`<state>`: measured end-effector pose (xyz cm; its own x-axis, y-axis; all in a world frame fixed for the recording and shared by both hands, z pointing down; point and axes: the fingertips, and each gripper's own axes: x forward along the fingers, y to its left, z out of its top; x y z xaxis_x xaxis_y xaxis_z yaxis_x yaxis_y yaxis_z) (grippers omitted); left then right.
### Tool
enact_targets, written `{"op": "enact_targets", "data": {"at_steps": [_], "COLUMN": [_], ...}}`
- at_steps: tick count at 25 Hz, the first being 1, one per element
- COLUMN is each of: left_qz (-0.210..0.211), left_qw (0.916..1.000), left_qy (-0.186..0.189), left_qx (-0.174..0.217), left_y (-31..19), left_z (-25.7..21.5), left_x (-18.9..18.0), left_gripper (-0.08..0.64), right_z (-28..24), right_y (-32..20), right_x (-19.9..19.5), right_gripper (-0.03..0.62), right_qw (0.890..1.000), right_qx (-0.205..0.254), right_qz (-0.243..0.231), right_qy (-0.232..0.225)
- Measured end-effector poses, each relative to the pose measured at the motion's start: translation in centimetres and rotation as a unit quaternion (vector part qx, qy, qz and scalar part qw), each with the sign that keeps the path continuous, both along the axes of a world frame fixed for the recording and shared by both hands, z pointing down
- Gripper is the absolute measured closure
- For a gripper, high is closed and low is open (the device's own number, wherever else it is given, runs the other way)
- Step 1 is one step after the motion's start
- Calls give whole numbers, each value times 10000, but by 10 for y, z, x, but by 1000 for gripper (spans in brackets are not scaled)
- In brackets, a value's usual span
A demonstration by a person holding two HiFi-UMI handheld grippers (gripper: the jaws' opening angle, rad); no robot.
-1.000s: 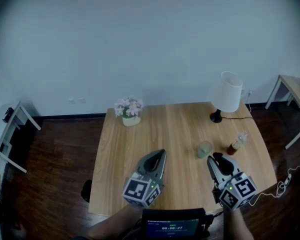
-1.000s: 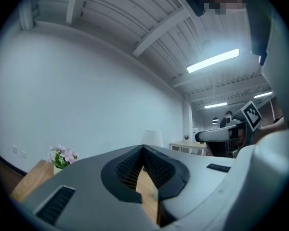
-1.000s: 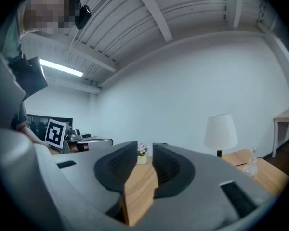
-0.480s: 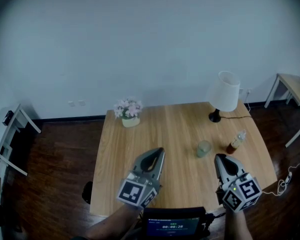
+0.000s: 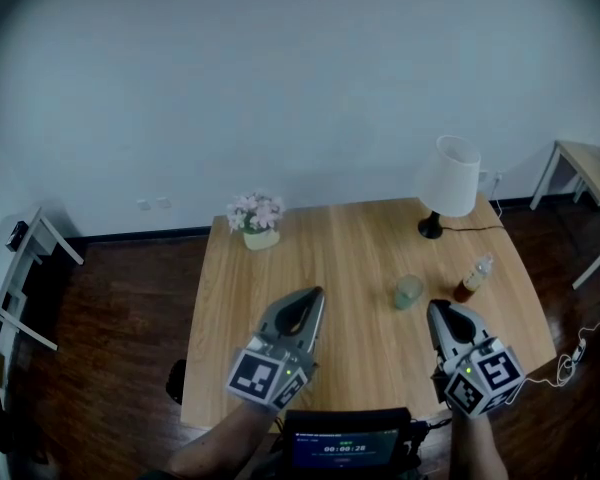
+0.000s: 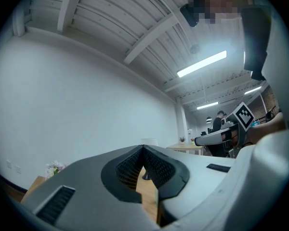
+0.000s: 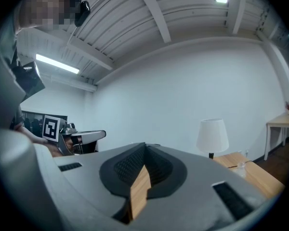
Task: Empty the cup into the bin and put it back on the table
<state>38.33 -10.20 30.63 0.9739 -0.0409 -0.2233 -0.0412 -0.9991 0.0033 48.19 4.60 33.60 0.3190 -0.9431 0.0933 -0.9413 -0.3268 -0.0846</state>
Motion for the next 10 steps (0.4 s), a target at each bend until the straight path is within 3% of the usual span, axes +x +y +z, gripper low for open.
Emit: {"op": "enact_targets", "data": {"at_steps": [10], "left_qz": [40], "left_qw": [9999], "left_qy": [-102], "left_qx": [69], "left_y": [0], "left_z": [6], "left_x": [3], "left_gripper": [568], "right_z": [5], "right_y": [-2], "right_x": [5], "right_gripper": [592], "right_qw": [10000], "right_qx": [-54], "right_qz": [-3], "right_qy": [-34]}}
